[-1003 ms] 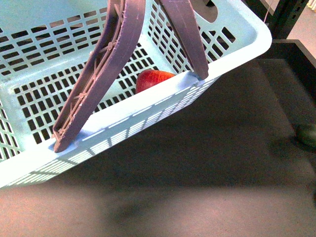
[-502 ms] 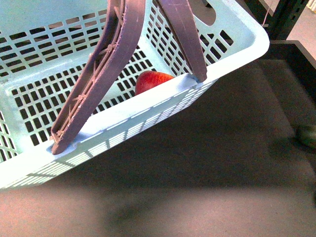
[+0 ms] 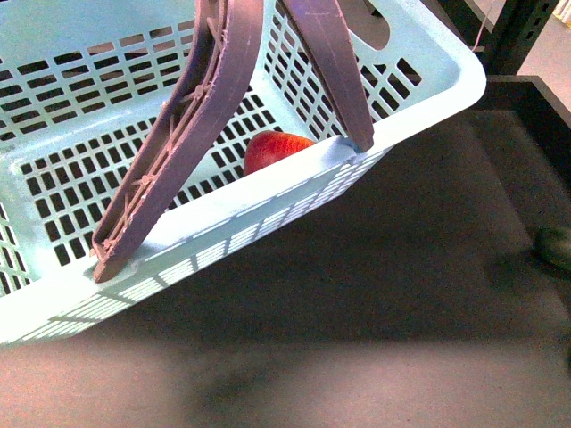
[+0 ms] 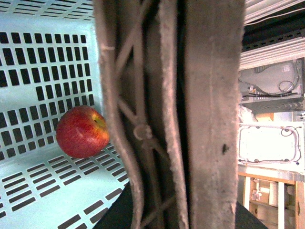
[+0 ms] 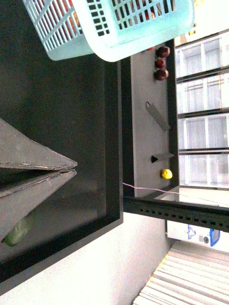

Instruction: Pick apple with right arm and hold basket with left

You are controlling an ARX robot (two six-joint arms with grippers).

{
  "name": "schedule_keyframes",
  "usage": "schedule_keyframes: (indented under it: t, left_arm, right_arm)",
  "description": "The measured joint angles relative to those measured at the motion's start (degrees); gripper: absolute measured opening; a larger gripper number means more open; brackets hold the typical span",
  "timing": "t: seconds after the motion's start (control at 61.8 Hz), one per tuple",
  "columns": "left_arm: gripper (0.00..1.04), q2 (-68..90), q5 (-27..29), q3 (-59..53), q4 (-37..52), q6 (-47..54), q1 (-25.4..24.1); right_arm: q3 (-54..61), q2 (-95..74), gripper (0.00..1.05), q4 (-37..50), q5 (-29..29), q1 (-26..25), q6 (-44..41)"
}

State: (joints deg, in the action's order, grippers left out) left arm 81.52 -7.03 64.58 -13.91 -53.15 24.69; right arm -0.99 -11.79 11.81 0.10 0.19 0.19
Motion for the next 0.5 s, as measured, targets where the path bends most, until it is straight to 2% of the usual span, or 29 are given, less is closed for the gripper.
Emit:
schedule_keyframes:
  t: [0.146,0.259,0.502]
  left_arm:
    - [0.16,0.0,0.0,0.02,0.0,0.0,0.0]
    - [0.16,0.0,-0.07,0.0,0.0,0.0,0.0]
    - [0.16,-0.07,-0.04,0.02,0.0,-0.07,0.0]
  right_arm:
    - [0.0,1.97,0.02,-1.97,0.0,0.0,0.0]
    - [0.0,9.79,0.02,-11.08,-0.02,0.0,0.0]
    - [0.0,11.43,0.02,-11.72,0.02,0.0,-0.04]
